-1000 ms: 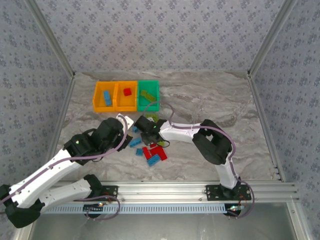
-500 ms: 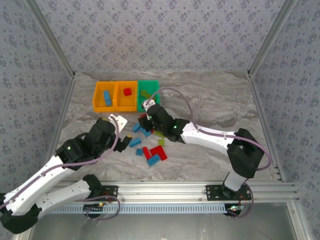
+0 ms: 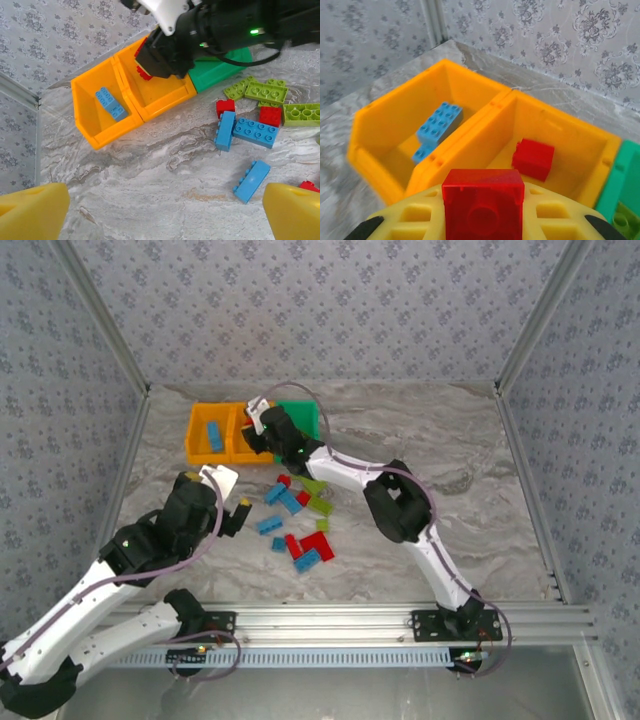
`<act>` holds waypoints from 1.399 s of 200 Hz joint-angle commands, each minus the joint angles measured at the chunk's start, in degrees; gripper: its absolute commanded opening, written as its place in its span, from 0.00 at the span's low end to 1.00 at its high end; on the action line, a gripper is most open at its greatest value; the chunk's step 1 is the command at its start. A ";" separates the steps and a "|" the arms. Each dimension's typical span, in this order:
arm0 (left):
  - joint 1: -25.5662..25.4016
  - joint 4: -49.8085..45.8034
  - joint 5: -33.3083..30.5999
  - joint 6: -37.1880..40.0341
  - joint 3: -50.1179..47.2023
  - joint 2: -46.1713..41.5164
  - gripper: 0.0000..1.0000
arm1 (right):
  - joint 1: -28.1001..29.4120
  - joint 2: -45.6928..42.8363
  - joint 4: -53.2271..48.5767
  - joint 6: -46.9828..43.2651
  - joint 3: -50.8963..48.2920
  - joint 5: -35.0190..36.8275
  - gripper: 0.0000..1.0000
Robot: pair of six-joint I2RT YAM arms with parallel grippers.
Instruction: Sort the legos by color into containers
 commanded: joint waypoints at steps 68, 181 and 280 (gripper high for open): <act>2.41 1.04 1.81 -0.84 0.29 -0.23 0.99 | -0.35 6.04 -21.14 -1.10 18.69 0.97 0.50; 3.56 5.61 12.53 -32.10 -1.90 13.92 0.99 | -0.39 -39.07 -35.35 4.82 -18.43 -5.47 0.62; 6.39 18.18 23.52 -21.75 -7.58 38.85 0.82 | -0.40 -74.77 -16.88 16.17 -66.51 -9.80 0.86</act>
